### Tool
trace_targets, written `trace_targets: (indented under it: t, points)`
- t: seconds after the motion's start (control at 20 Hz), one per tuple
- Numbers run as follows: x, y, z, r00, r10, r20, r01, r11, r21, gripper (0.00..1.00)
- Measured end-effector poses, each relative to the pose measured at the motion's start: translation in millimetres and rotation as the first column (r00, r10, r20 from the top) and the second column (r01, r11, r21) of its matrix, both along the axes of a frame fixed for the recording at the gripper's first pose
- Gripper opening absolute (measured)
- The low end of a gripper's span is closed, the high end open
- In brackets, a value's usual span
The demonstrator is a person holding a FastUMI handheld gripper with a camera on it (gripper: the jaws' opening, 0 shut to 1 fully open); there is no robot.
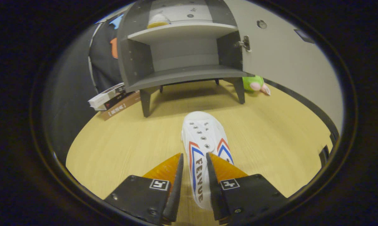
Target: Open the shoe cabinet door, grab the shoes and put them into the shoe cabinet, then close the shoe cabinet door.
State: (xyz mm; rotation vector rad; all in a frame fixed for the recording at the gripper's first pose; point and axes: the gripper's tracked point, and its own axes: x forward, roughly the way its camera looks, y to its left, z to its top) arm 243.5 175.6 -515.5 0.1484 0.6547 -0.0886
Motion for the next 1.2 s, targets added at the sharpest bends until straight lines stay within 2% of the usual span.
trace_targets:
  t: [0.05, 0.1, 0.25, 0.35, 0.5, 0.6, 0.7, 0.75, 1.0, 1.2]
  points:
    - [-3, 0, 1, 1.000, -0.012, 0.001, 0.012, 1.000, 0.017, 0.39]
    - [-5, 2, 2, 1.000, -0.003, 0.006, 0.003, 0.999, 0.035, 0.39]
    - [-10, 2, 0, 1.000, 0.026, 0.000, -0.026, 0.999, 0.045, 0.19]
    - [-2, 9, -5, 0.999, 0.033, -0.018, -0.032, 0.998, 0.055, 0.18]
    - [9, 11, -8, 0.998, 0.063, 0.022, -0.064, 0.996, 0.060, 0.19]
    - [12, 7, -5, 0.991, 0.109, 0.076, -0.109, 0.994, 0.002, 0.16]
    - [17, 6, 3, 0.981, 0.144, 0.130, -0.146, 0.989, 0.001, 0.10]
    - [16, 7, 5, 0.978, 0.147, 0.147, -0.150, 0.989, 0.007, 0.05]
    - [5, -2, 25, 0.964, 0.181, 0.193, -0.178, 0.984, -0.031, 0.05]
    - [-16, -1, 63, 0.941, 0.254, 0.223, -0.244, 0.967, -0.070, 0.05]
